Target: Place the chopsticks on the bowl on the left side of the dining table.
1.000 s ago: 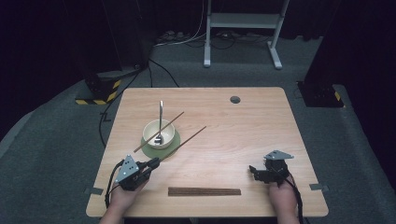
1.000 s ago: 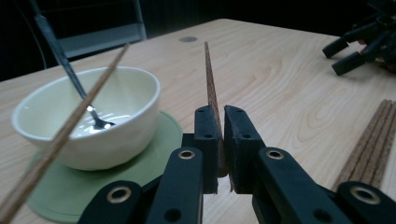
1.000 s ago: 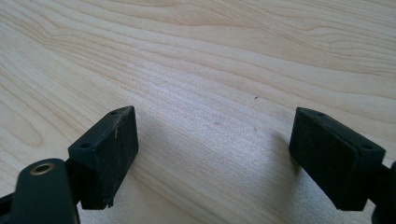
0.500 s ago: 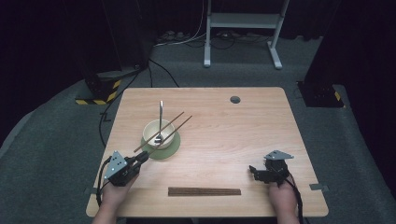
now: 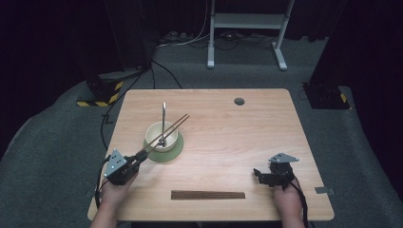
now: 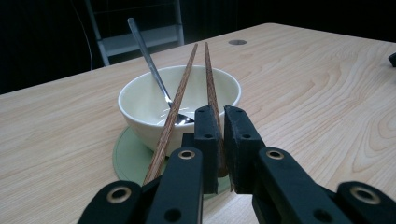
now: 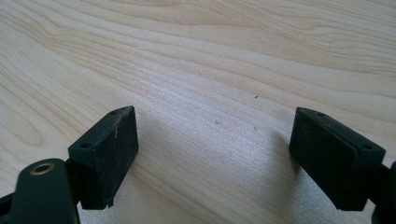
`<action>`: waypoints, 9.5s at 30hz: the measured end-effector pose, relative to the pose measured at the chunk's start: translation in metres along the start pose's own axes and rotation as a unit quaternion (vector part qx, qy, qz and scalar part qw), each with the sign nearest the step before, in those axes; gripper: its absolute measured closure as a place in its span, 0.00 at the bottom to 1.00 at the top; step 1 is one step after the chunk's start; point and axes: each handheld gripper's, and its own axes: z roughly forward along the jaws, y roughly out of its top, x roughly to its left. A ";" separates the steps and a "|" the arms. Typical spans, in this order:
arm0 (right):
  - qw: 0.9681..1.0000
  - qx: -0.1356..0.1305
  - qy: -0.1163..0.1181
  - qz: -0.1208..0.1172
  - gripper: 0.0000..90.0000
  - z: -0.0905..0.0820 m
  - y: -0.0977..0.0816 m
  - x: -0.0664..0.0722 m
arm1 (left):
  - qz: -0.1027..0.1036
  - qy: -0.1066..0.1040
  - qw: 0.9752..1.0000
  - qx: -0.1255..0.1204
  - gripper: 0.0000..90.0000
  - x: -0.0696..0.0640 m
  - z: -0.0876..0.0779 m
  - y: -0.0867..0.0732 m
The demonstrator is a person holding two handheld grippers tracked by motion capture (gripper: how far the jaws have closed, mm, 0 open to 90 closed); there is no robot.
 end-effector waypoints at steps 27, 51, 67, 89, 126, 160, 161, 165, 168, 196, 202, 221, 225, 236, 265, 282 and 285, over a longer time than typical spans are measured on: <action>1.000 0.000 0.000 0.000 0.17 0.000 0.000 0.000 | 0.007 0.015 1.000 0.015 0.93 0.005 0.013 -0.002; 1.000 0.000 0.001 -0.001 0.17 0.000 0.000 0.000 | 0.022 0.019 0.999 0.038 0.89 -0.001 0.017 -0.004; 1.000 0.000 0.002 -0.001 0.17 0.000 0.000 0.001 | -0.020 0.035 0.999 -0.020 0.48 0.014 -0.007 -0.001; 1.000 0.001 0.007 -0.005 0.17 0.000 0.000 0.001 | -0.041 0.043 0.997 0.051 0.51 -0.004 -0.024 -0.021; 1.000 0.000 0.007 -0.006 0.17 0.000 0.000 0.002 | -0.042 0.065 0.996 0.053 0.55 -0.003 0.013 -0.016; 1.000 -0.001 0.007 -0.006 0.17 0.000 0.000 0.002 | -0.012 0.008 0.999 0.045 0.85 -0.021 0.008 -0.016; 1.000 0.000 0.007 -0.006 0.17 0.000 0.000 0.002 | -0.011 0.008 0.999 0.044 0.85 -0.021 0.007 -0.016; 1.000 0.000 0.007 -0.006 0.17 0.000 0.000 0.002 | -0.007 0.003 0.999 0.045 0.85 -0.021 0.007 -0.016; 1.000 0.000 0.007 -0.006 0.17 0.000 0.000 0.002 | -0.003 0.001 0.999 0.044 0.85 -0.020 0.007 -0.017; 1.000 0.000 0.007 -0.008 0.17 0.000 0.000 0.001 | -0.009 0.048 0.998 0.048 0.70 -0.017 0.008 -0.016; 1.000 -0.001 0.007 -0.009 0.17 0.000 0.000 0.001 | -0.021 0.071 0.996 0.046 0.70 -0.011 0.010 -0.016; 1.000 -0.001 0.009 -0.011 0.17 0.000 0.000 0.001 | -0.053 0.121 0.988 0.079 0.65 0.006 0.009 -0.005; 1.000 -0.001 0.009 -0.011 0.17 0.000 0.000 0.001 | -0.041 0.128 0.987 0.093 0.65 0.010 0.011 0.003; 1.000 -0.001 0.009 -0.012 0.17 0.000 0.000 0.001 | -0.045 0.141 0.983 0.110 0.65 0.026 0.027 0.015; 0.999 -0.019 -0.044 -0.002 0.15 -0.003 0.038 0.023 | -0.099 0.136 0.983 0.067 0.61 0.049 0.044 -0.002; 0.995 -0.093 -0.006 -0.019 0.39 0.036 0.116 0.102 | -0.102 0.131 0.984 0.057 0.62 0.050 0.043 -0.001; 0.994 -0.109 0.009 0.002 0.49 0.047 0.124 0.113 | -0.104 0.130 0.984 0.057 0.63 0.050 0.044 -0.001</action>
